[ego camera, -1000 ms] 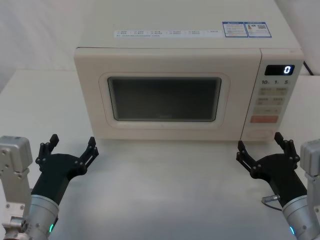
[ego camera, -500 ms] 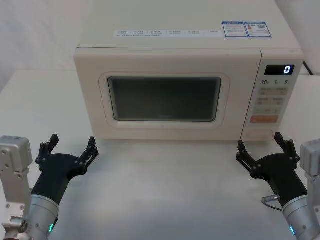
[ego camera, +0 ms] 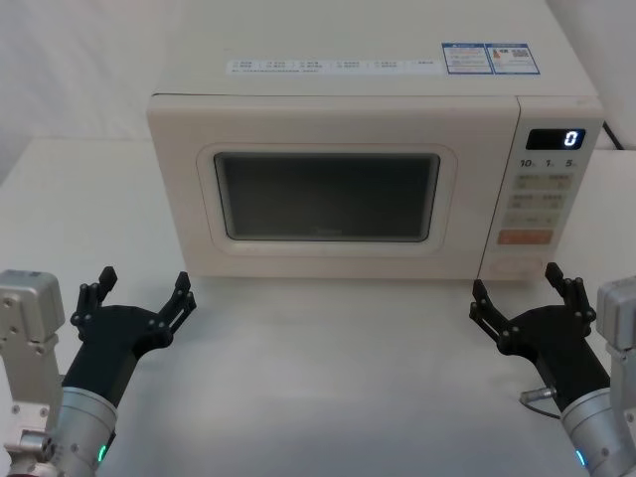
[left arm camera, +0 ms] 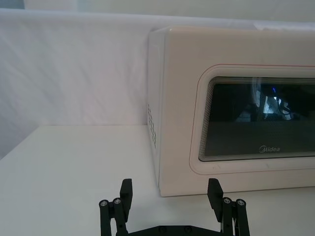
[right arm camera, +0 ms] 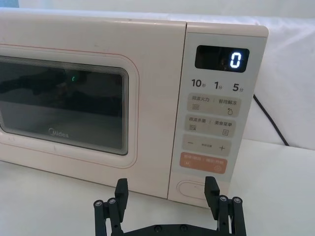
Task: Press the button to open the microwave door with one hand; close the microwave door with the other hand.
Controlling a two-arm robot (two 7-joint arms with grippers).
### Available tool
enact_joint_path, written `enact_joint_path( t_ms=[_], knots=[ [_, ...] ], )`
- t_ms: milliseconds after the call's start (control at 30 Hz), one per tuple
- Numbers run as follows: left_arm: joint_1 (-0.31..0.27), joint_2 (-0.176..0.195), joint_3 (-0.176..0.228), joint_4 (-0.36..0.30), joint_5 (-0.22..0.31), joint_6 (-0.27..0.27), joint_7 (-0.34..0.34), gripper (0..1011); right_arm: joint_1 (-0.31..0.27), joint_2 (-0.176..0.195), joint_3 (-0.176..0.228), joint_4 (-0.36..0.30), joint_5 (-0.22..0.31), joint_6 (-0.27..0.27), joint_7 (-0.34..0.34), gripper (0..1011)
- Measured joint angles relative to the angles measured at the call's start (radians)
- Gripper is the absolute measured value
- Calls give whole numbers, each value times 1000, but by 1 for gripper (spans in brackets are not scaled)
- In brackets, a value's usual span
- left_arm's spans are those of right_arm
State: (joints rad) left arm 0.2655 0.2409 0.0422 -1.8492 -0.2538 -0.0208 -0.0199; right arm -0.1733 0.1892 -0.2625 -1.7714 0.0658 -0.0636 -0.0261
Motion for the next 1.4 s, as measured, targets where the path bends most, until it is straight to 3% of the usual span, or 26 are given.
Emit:
enact_joint_path(
  t_ms=[267,433,667,867,967,1267,1400],
  knots=[
    [0,0,0,0,0,0,0,1001,0,0,0,0,0,0,0,1000],
    [0,0,0,0,0,0,0,1001,0,0,0,0,0,0,0,906],
    [0,0,0,0,0,0,0,1001,0,0,0,0,0,0,0,736],
    [0,0,0,0,0,0,0,1001,0,0,0,0,0,0,0,536],
    [0,0,0,0,0,0,0,1001,0,0,0,0,0,0,0,386],
    [0,0,0,0,0,0,0,1001,0,0,0,0,0,0,0,164],
    [0,0,0,0,0,0,0,1001,0,0,0,0,0,0,0,17]
  ],
)
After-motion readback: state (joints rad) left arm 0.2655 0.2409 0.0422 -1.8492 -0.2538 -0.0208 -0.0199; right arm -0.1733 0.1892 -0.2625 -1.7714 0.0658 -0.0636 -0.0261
